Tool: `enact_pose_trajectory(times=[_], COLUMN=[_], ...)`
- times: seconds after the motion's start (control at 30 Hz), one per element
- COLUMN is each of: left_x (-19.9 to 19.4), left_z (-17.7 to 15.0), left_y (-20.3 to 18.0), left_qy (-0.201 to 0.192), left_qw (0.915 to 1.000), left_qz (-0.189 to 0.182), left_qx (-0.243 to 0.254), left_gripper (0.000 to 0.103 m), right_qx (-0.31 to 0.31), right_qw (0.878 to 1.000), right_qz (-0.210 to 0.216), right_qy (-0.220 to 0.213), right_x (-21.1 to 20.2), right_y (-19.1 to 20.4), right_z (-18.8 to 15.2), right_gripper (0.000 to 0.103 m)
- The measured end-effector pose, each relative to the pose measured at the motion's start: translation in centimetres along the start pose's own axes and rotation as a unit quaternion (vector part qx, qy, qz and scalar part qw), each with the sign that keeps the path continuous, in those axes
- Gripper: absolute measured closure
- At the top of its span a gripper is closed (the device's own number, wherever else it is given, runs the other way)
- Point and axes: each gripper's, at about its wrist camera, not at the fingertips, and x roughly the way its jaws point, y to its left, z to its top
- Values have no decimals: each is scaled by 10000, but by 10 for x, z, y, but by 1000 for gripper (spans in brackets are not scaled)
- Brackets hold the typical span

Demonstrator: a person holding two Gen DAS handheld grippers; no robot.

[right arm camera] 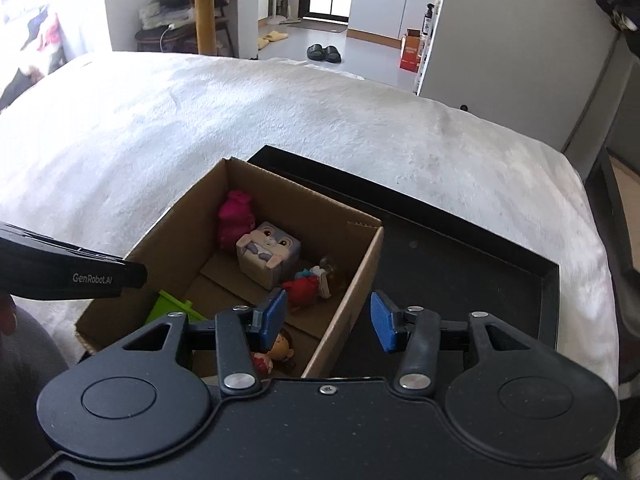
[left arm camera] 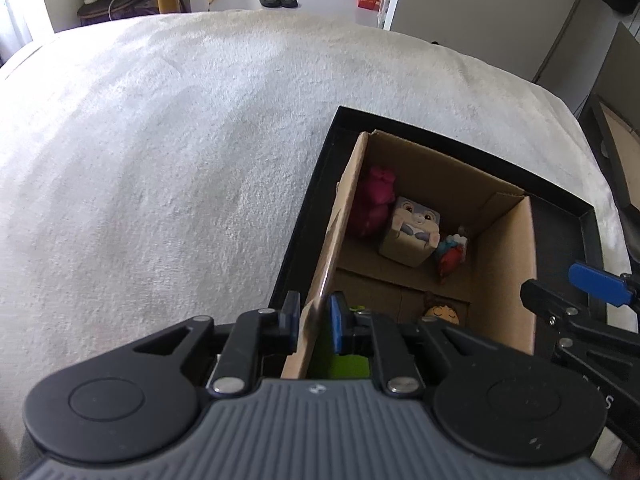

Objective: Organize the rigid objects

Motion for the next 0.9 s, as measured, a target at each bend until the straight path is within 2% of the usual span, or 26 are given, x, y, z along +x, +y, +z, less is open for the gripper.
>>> enact_pose_trajectory(times=[0.13,0.4,0.53,0.67,0.9], left_x=[-16,-42,-55,-66,-80], left_z=[-3,-16,-20,-25,-35], left_y=[-3,-10,-13,-15,-18], left_qy=[-80,-211,-311,-409,-491], left_qw=[10000,9995,9990,9984,9977], left_qz=[27,125,172,227,275], left_qx=[35,173,286,303,374], left_gripper=[86,62,51,38,27], right_qx=[114,373,623,774,1010], right_qw=[9999,9989,9972,9958,9924], right_qz=[46,73,70,69,13], right_qy=[-98,-289,-415,-483,-699], right_x=[-14,-41,-53,-61,-77], right_y=[-1,-5,-12,-17,-24], right_z=[-5,-14,-20,-24,-31], right_gripper=[49,41,30,28,18])
